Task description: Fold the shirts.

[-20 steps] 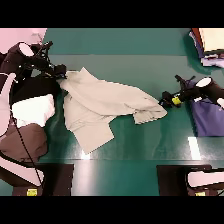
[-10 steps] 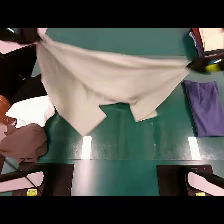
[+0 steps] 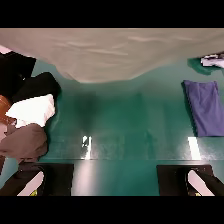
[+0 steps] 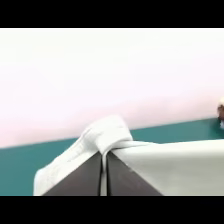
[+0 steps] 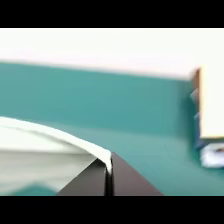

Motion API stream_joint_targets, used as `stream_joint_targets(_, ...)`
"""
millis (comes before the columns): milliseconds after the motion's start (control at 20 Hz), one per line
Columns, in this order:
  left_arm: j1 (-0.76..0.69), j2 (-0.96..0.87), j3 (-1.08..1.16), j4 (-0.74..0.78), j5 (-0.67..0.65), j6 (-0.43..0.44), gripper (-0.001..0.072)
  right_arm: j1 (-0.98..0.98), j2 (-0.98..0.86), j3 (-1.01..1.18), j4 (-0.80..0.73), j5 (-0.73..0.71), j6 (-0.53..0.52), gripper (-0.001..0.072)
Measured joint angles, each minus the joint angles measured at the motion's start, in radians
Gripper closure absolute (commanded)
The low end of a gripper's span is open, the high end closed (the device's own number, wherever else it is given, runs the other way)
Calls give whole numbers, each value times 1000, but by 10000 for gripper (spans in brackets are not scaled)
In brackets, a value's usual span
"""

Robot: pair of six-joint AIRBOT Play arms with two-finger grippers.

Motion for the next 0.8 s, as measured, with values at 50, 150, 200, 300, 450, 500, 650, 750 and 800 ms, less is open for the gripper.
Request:
stream_joint_targets(50,0,14,10,-8,4,-4,682,-19,0,45,0,14,0,698)
stream_joint_targets(150,0,29,18,-34,10,-9,682,-45,-18,124,-5,46,0,698)
stream_joint_targets(200,0,29,12,-43,11,-11,681,-48,-38,154,-3,61,0,698)
stream_joint_targets(300,0,4,-26,-62,2,-14,682,-30,-88,175,-3,86,0,698)
stream_joint_targets(450,0,-88,-116,-89,-61,-15,681,40,-190,122,-35,100,0,698)
stream_joint_targets(500,0,-132,-154,-100,-88,-15,681,67,-230,95,-63,106,0,698)
stream_joint_targets(650,-21,-293,-292,-124,-134,-8,681,137,-388,9,-134,119,0,698)
stream_joint_targets(750,-56,-422,-378,-129,-137,20,680,165,-507,-30,-158,118,1,698)
stream_joint_targets(800,-73,-489,-407,-128,-117,35,679,175,-566,-41,-163,112,1,698)
